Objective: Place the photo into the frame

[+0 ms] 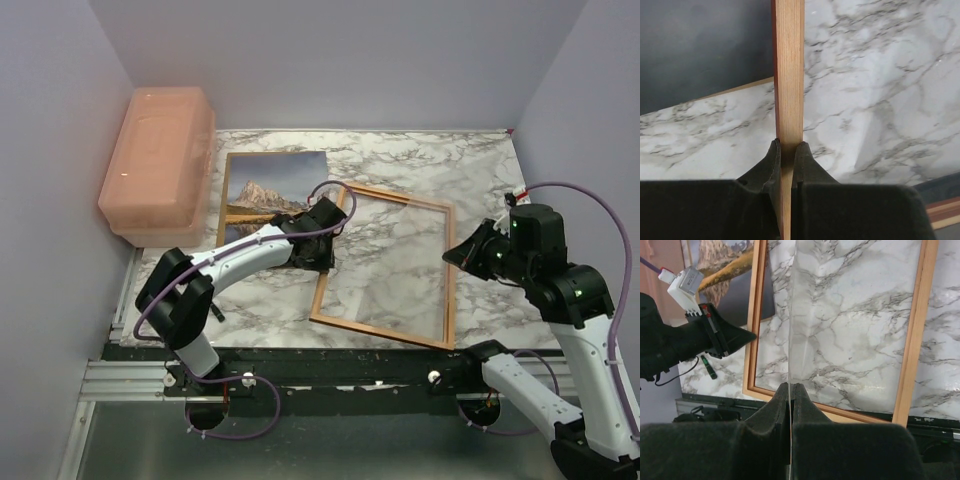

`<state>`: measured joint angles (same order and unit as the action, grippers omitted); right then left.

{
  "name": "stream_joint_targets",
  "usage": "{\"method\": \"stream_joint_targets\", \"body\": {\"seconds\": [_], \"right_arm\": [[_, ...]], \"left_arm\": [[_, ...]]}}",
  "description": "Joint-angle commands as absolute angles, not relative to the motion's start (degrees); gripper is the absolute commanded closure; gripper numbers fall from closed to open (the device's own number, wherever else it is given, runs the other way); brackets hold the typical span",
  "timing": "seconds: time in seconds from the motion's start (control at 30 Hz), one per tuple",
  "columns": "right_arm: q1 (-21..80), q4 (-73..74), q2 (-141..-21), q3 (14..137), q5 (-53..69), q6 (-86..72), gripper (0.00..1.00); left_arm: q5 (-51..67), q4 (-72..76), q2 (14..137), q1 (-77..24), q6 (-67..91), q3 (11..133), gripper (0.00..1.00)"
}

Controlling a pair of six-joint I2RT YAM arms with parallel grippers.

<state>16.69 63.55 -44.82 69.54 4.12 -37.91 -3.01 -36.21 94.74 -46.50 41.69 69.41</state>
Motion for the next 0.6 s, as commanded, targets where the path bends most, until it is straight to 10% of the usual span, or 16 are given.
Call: {"method": "stream_joint_targets", "body": {"seconds": [0.0, 0.57], "right_arm": [[16.5, 57.9, -44.0, 66.8, 11.4, -37.5, 0.99], [16.5, 53.6, -45.3, 63.6, 14.9, -36.5, 0.99]], "left_arm": [[-2.7, -33.6, 89.1, -44.2, 37.6, 64.8, 1.00], [-2.2, -30.4, 84.2, -40.8, 37.4, 53.3, 1.00]]}}
